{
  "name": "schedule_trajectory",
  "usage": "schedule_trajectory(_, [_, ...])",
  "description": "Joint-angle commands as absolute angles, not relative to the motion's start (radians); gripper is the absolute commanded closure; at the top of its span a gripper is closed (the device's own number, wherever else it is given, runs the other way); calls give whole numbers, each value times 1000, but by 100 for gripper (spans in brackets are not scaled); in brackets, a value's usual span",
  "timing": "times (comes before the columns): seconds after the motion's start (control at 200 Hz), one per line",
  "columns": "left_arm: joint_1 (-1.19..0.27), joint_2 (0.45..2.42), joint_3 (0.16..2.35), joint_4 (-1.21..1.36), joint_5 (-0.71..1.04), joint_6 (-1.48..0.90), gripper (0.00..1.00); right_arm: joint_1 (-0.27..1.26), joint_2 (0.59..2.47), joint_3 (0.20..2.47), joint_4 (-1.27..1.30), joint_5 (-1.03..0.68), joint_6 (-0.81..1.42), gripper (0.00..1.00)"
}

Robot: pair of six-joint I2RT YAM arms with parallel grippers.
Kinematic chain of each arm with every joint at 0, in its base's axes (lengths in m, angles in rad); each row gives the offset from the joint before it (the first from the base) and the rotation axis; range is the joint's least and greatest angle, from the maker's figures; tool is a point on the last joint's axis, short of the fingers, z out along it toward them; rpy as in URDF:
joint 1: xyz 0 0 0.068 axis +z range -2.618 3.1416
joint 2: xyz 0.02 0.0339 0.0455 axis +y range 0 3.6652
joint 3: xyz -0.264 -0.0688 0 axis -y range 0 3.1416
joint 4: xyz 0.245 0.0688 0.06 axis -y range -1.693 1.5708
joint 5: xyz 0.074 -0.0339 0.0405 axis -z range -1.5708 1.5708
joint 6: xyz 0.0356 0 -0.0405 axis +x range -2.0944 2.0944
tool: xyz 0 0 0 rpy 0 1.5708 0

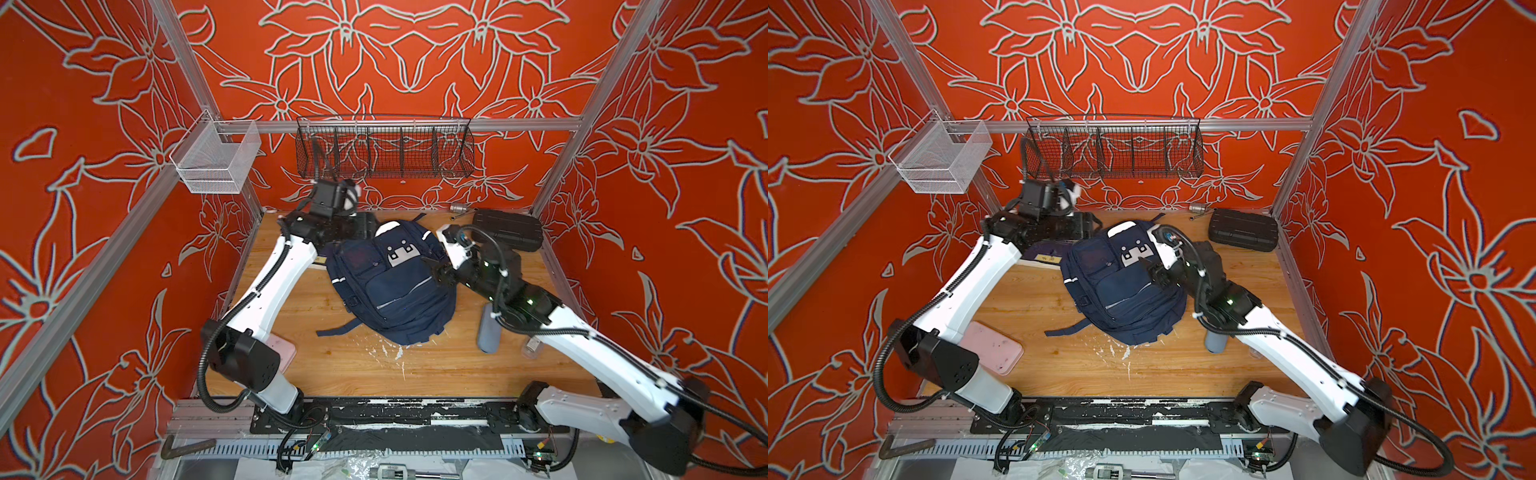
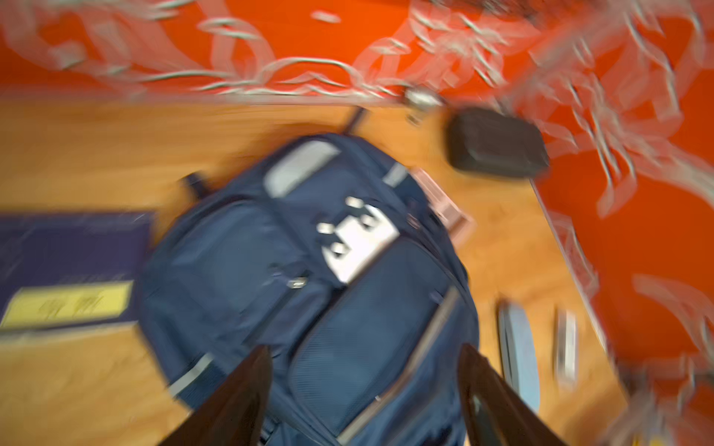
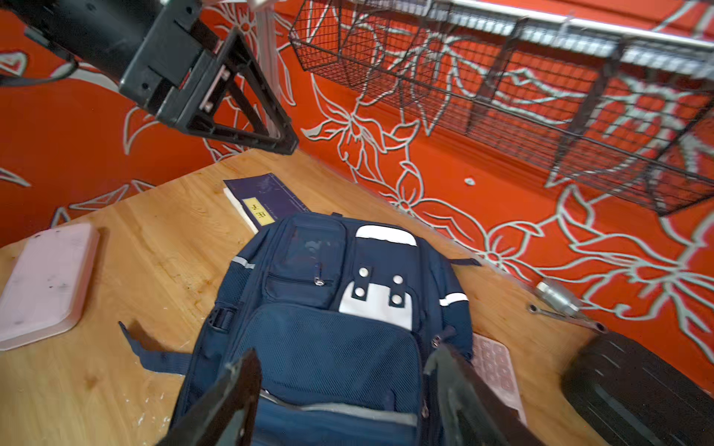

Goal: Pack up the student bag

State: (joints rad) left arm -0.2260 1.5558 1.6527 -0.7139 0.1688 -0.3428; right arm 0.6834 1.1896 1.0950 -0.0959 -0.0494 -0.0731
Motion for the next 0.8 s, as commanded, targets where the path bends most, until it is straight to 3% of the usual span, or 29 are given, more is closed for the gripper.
schedule_trajectory(0.0, [-93, 1488, 1479, -648, 147, -646, 23, 675, 1335, 1210, -132, -209, -42, 29])
schedule_trajectory(0.04, [-42, 1463, 1394, -593, 159, -717, 21, 675, 1392, 1248, -126, -229, -34, 30])
schedule_trajectory(0.08, [-5, 1445, 1316, -534, 155, -765, 11, 675, 1436, 1268, -102, -251, -24, 30])
schedule_trajectory(0.165, [48, 1443, 1207, -429, 140, -819, 6, 675, 1504, 1278, -28, -292, -1, 31])
schedule_trajectory(0.53, [140, 1672, 1121, -121, 169, -937, 9, 674, 1718, 1345, 3, -380, 32, 34])
schedule_trajectory(0.796, [167, 1876, 1218, -47, 274, -938, 16, 673, 1780, 1377, -27, -371, 14, 35])
